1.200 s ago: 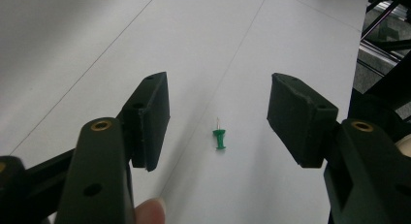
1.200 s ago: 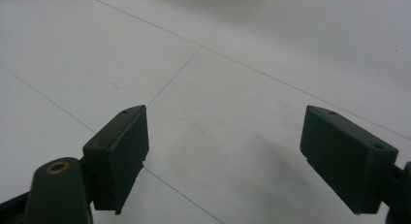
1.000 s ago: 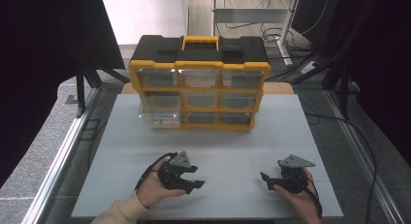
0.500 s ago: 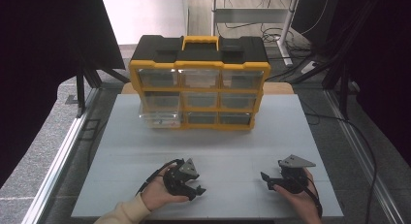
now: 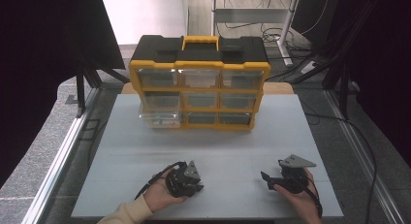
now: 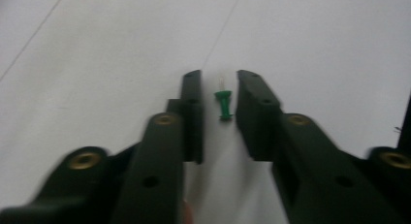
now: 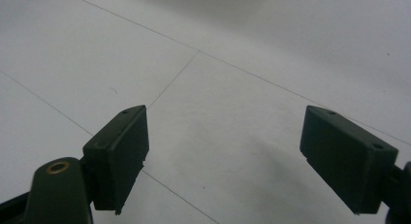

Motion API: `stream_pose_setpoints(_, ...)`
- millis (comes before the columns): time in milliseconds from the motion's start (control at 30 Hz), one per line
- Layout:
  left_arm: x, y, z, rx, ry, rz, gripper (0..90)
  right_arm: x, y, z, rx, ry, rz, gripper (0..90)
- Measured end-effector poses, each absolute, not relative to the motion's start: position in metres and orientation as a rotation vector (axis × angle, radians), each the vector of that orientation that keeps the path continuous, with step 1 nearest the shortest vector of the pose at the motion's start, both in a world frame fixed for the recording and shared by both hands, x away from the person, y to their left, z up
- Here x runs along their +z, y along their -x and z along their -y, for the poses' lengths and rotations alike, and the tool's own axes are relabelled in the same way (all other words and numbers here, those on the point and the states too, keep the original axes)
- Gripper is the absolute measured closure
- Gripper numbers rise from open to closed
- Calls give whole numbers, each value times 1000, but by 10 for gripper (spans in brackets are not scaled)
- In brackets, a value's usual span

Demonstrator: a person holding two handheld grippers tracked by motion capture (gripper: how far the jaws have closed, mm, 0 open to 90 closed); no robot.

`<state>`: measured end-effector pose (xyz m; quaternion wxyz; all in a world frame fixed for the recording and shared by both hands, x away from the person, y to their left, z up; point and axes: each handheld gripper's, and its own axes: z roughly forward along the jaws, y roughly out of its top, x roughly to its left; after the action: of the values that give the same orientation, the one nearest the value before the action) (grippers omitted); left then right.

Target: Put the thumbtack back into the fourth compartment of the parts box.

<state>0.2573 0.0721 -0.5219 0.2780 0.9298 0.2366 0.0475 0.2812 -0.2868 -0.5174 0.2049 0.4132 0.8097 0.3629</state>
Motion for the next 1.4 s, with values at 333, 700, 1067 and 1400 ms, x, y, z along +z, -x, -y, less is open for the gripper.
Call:
stream_pose_setpoints(333,-520,-259,-73,92,-2491,-645,850,-517,-281,287,1015,-1152,-2252,179)
stream_pose_setpoints(700,-492,-262,-93,94,-2347,-674,851,-515,-280,288,1014,-1154,-2243,179)
stream_pose_setpoints(1067,-443,-273,-126,172,-2162,-703,851,-514,-281,288,1027,-1159,-2235,178)
stream_pose_setpoints(1400,-405,-289,-160,226,-2018,-749,851,-514,-281,286,1046,-1139,-2239,177)
